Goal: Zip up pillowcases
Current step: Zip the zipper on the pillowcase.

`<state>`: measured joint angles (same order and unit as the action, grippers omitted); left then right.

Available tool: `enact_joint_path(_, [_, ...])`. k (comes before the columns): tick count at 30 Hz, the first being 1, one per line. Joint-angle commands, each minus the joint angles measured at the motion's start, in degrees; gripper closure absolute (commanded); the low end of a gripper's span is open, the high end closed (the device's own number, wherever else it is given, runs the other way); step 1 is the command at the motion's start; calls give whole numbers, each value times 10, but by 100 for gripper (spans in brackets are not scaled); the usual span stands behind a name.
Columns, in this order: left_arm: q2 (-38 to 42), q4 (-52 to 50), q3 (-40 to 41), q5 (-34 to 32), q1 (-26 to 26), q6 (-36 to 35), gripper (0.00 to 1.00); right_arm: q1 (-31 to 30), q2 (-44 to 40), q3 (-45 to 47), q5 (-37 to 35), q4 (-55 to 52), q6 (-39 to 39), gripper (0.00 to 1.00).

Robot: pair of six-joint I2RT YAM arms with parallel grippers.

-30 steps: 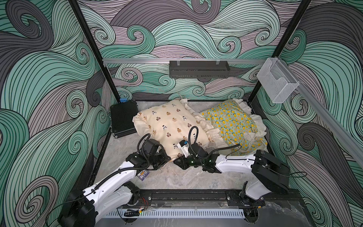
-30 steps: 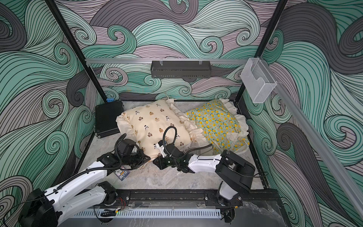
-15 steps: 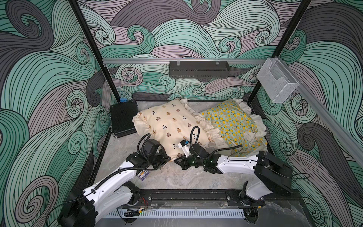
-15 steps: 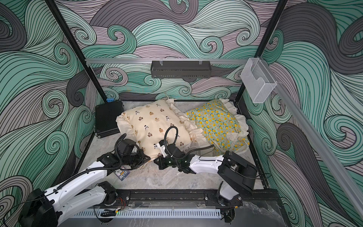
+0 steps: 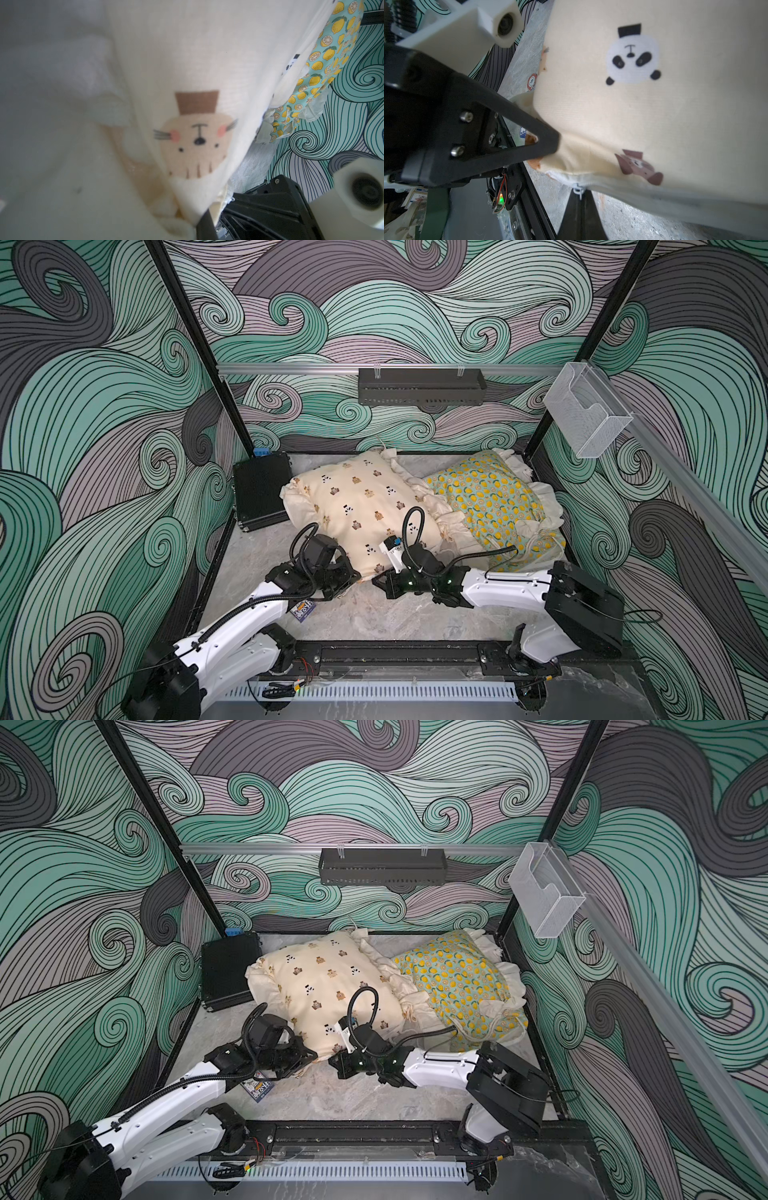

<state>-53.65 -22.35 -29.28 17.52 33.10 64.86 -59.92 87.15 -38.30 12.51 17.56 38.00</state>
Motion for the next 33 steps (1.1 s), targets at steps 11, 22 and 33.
enact_joint_path(11, [38,-61,-31,-65,1,-20,100,-1,-35,-15,-53,-90,-10,100])
enact_joint_path(22, [75,-77,-31,-110,-6,-50,100,-1,-54,-19,-77,-130,-22,100])
enact_joint_path(33, [74,-99,-39,-116,-31,-75,100,0,-66,-22,-100,-159,-28,100])
